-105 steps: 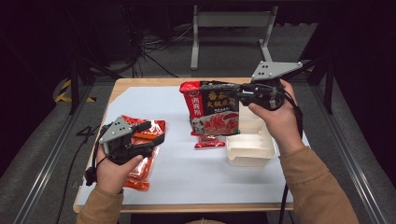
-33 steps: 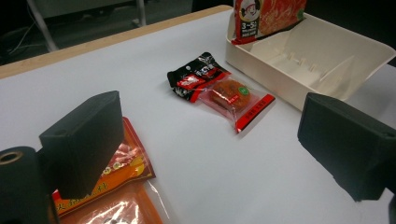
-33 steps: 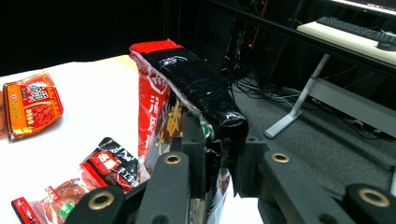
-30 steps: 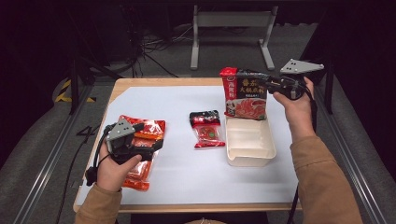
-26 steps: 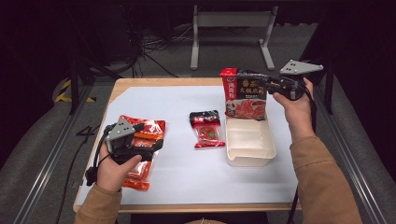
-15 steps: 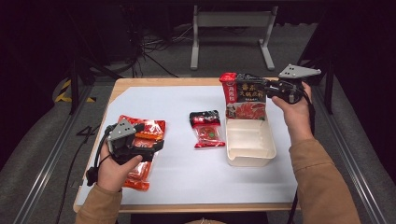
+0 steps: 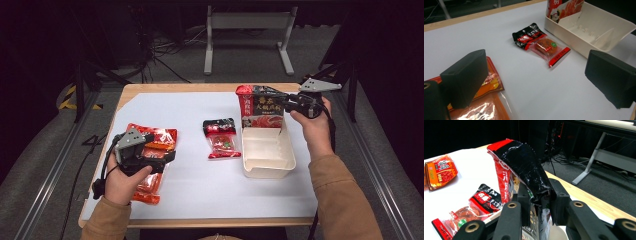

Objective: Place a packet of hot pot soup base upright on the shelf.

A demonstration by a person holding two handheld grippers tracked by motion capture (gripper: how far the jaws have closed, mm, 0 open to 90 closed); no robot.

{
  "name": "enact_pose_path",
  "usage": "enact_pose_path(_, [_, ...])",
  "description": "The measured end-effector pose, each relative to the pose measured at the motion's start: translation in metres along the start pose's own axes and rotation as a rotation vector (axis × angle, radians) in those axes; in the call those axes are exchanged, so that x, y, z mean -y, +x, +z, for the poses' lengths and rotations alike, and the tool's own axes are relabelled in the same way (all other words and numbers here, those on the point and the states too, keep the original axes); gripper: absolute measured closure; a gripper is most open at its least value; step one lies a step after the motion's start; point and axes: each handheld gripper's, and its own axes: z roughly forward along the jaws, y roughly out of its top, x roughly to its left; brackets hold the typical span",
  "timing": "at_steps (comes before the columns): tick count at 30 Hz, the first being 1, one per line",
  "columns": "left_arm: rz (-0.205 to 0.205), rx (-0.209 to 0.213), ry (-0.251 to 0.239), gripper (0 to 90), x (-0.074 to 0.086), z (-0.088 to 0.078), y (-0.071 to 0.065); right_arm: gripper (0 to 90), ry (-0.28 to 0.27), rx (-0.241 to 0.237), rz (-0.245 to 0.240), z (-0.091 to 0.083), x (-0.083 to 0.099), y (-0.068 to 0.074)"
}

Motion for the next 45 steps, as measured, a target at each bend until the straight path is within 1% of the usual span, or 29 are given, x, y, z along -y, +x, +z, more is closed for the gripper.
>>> enact_pose_path(2, [-0.011,-0.005,-0.007,5.2,0.000,-0.001,0.000,73.8,0.004,0.005,0.017,-0.002,0.002,0.000])
enact_pose_path(5, [-0.019,-0.010,-0.012,5.1,0.000,-0.002,0.000,74.5,0.005,0.021,0.018,-0.004,0.007,-0.001])
enact_pose_path(9, [-0.051,-0.013,-0.006,7.0,0.001,-0.003,-0.001,75.0,0.001,0.037,0.037,-0.007,0.014,-0.002])
enact_pose_path(10, [-0.048,-0.019,-0.008,7.3,0.001,-0.003,-0.001,75.0,0.000,0.038,0.041,-0.008,0.015,-0.002])
enact_pose_path(11, [-0.034,-0.024,-0.013,7.9,0.002,-0.003,0.000,75.0,0.000,0.043,0.047,-0.009,0.017,-0.003])
enact_pose_path(12, [-0.041,-0.023,-0.020,8.1,0.002,-0.003,-0.001,74.9,-0.003,0.045,0.051,-0.009,0.018,-0.003])
enact_pose_path(13, [-0.038,-0.024,-0.023,8.2,0.003,-0.003,0.000,74.6,-0.006,0.043,0.052,-0.009,0.019,-0.003])
enact_pose_path(15, [-0.043,-0.022,-0.022,8.2,0.004,-0.002,0.001,73.8,-0.001,0.039,0.045,-0.010,0.018,-0.003])
enact_pose_path(18, [-0.051,-0.012,-0.026,8.3,0.004,-0.001,0.001,72.3,0.002,0.036,0.056,-0.010,0.017,-0.004])
enact_pose_path(20, [-0.049,-0.007,-0.026,8.3,0.004,0.000,0.002,71.4,0.000,0.036,0.057,-0.010,0.017,-0.004])
enact_pose_path(22, [-0.049,0.000,-0.024,8.0,0.003,0.001,0.003,65.5,0.004,0.044,0.067,-0.012,0.017,-0.005])
enact_pose_path(23, [-0.045,0.005,-0.028,6.8,0.003,0.002,0.003,61.0,0.003,0.043,0.075,-0.013,0.017,-0.005])
enact_pose_path(25, [-0.035,0.018,-0.039,5.1,0.002,0.003,0.004,55.3,0.003,0.048,0.074,-0.015,0.017,-0.004])
enact_pose_path(27, [-0.031,0.033,-0.034,3.9,0.002,0.003,0.004,52.5,0.000,0.047,0.079,-0.018,0.016,-0.003])
enact_pose_path(29, [-0.016,0.032,-0.027,2.7,0.001,0.004,0.005,49.4,-0.003,0.048,0.093,-0.022,0.016,-0.003])
enact_pose_path(31, [-0.012,0.025,-0.038,2.1,0.000,0.004,0.006,48.1,-0.004,0.057,0.100,-0.026,0.015,-0.002])
enact_pose_path(34, [-0.008,0.033,-0.034,2.1,-0.002,0.004,0.007,44.3,0.005,0.076,0.102,-0.035,0.014,0.001])
enact_pose_path(36, [-0.006,0.036,-0.038,2.3,-0.004,0.004,0.009,41.0,0.001,0.105,0.087,-0.041,0.013,0.004])
enact_pose_path(37, [0.003,0.035,-0.032,2.6,-0.005,0.004,0.010,40.9,-0.007,0.110,0.080,-0.044,0.012,0.005])
enact_pose_path(39, [-0.005,0.040,-0.028,4.7,-0.006,0.003,0.011,41.0,-0.011,0.128,0.072,-0.053,0.011,0.009])
enact_pose_path(41, [0.002,0.040,-0.021,7.5,-0.007,0.002,0.012,41.2,-0.012,0.127,0.073,-0.056,0.011,0.010])
enact_pose_path(42, [0.006,0.037,-0.019,7.5,-0.007,0.001,0.012,41.0,-0.020,0.121,0.075,-0.060,0.010,0.012])
enact_pose_path(44, [0.013,0.036,-0.011,8.6,-0.008,0.000,0.013,41.0,-0.025,0.131,0.066,-0.067,0.009,0.015])
enact_pose_path(45, [0.009,0.036,-0.006,9.0,-0.008,0.000,0.013,41.0,-0.025,0.126,0.070,-0.071,0.009,0.016])
